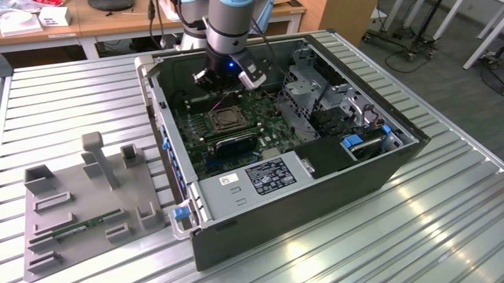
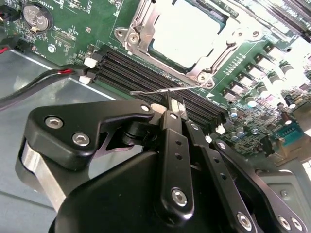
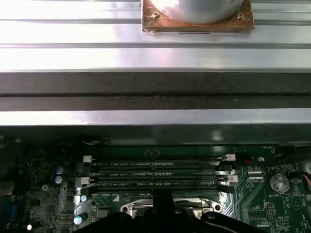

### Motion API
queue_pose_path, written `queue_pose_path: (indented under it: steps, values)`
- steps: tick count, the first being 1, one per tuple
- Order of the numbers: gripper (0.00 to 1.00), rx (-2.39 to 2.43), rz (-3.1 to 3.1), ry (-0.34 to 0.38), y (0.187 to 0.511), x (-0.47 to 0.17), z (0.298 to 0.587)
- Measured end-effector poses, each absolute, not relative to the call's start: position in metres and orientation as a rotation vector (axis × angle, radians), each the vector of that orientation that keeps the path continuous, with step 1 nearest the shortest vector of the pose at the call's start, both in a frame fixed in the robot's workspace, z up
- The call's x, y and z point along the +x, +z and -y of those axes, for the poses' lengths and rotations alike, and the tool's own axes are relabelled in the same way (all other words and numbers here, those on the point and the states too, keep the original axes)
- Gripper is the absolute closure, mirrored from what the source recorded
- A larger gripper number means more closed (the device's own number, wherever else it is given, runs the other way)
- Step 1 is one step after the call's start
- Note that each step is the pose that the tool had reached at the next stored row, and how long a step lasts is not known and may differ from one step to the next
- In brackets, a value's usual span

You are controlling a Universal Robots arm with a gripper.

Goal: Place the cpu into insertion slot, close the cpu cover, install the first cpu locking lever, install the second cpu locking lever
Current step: 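Install the first cpu locking lever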

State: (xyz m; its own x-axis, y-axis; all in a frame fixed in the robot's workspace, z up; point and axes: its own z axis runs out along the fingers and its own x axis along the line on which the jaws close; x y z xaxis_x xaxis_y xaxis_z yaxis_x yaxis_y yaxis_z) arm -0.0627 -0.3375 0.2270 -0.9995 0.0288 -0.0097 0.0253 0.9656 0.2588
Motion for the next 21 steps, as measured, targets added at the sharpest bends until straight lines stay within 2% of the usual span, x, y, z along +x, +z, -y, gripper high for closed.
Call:
queue_pose_path:
  steps: [21]
  values:
    - [0.89, 0.043, -3.101, 0.408, 0.2205, -0.0590, 0.3327]
